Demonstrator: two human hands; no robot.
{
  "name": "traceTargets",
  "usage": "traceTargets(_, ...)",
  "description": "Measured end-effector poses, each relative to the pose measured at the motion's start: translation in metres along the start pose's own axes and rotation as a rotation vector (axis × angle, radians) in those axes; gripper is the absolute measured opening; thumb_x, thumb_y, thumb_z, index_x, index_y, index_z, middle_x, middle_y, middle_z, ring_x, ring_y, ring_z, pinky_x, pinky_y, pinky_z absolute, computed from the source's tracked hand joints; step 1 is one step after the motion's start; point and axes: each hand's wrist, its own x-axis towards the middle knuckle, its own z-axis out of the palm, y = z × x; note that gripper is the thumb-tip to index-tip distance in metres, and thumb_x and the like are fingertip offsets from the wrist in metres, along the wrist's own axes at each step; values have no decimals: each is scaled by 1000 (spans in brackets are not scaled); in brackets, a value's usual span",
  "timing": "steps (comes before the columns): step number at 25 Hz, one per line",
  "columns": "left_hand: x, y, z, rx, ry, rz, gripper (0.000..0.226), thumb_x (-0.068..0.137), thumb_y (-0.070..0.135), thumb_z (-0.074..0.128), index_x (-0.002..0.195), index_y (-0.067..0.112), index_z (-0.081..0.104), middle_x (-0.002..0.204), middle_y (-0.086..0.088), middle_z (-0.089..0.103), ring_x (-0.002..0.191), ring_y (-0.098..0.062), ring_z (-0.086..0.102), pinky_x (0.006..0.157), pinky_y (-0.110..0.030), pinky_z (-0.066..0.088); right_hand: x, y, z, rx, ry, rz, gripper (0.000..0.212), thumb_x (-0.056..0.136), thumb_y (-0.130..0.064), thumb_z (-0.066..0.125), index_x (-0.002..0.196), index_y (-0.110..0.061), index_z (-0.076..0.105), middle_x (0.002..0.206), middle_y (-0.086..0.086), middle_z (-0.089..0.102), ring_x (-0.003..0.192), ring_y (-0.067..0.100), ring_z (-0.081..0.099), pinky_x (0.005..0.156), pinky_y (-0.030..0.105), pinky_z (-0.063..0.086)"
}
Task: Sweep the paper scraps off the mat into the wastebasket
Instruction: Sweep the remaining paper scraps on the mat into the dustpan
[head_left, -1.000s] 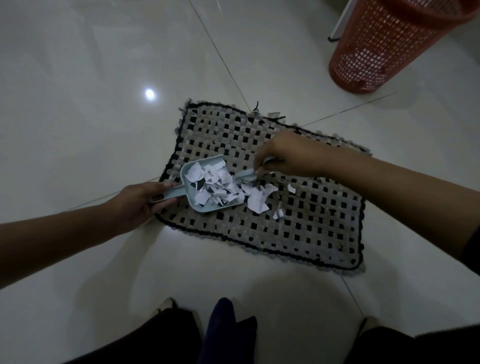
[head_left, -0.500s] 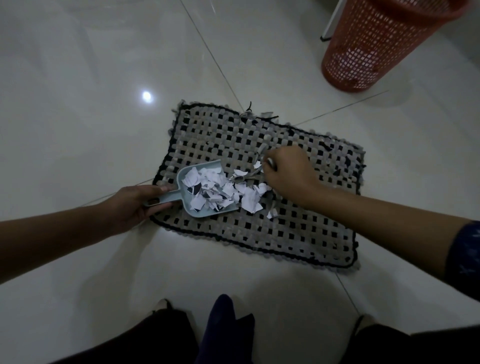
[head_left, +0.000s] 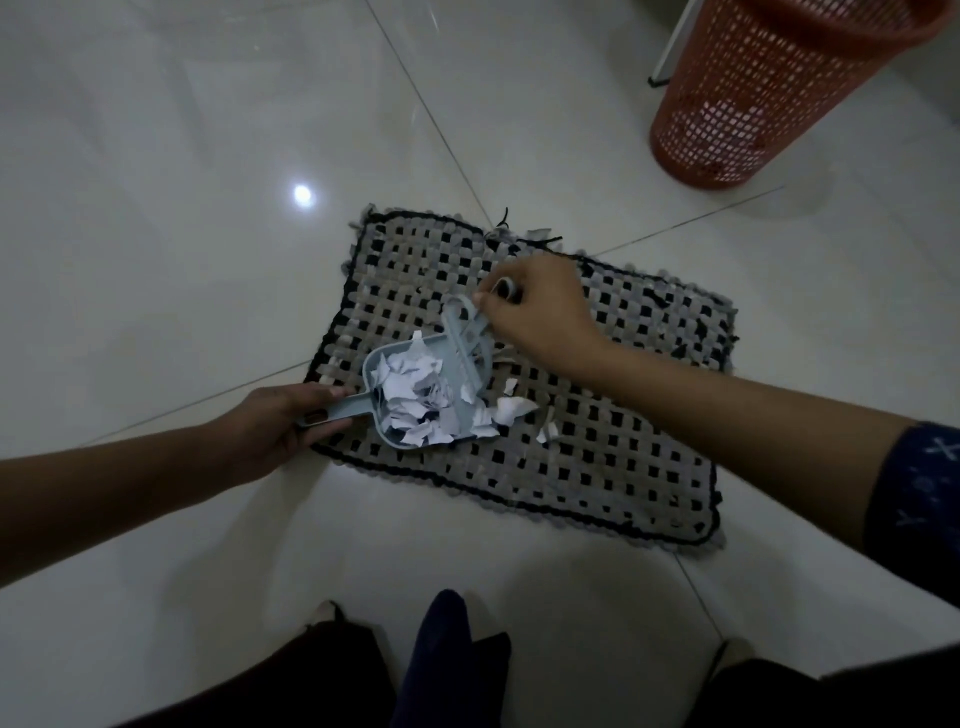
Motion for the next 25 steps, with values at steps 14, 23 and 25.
traceTargets(14, 0, 1, 8, -6, -43, 13, 26, 89, 2, 52, 111, -10, 59, 117, -18, 61, 105, -22, 61, 71, -23, 57, -12, 6, 2, -167, -151, -82, 19, 91, -10, 55, 96, -1, 71, 65, 9, 63, 45, 1, 37, 49, 8, 29)
traceTargets(23, -7, 6, -23, 72, -100, -66, 30, 91, 3, 45, 91, 2, 75, 104, -8, 71, 91, -13, 70, 68, -19, 57, 7, 48, -74, -40, -1012, 119, 12, 83, -11, 66, 92, -15, 73, 96, 3, 74, 86, 13, 71, 69, 20, 56)
traceTargets(25, -11, 7, -24, 80, -96, -58, 39, 91, 2, 43, 75, 8, 78, 89, -3, 75, 79, -10, 72, 62, -16, 56, 1, 53, -54, -205, -1038, -6, 12, 83, -13, 68, 93, -16, 75, 94, 1, 75, 82, 10, 70, 71, 22, 56)
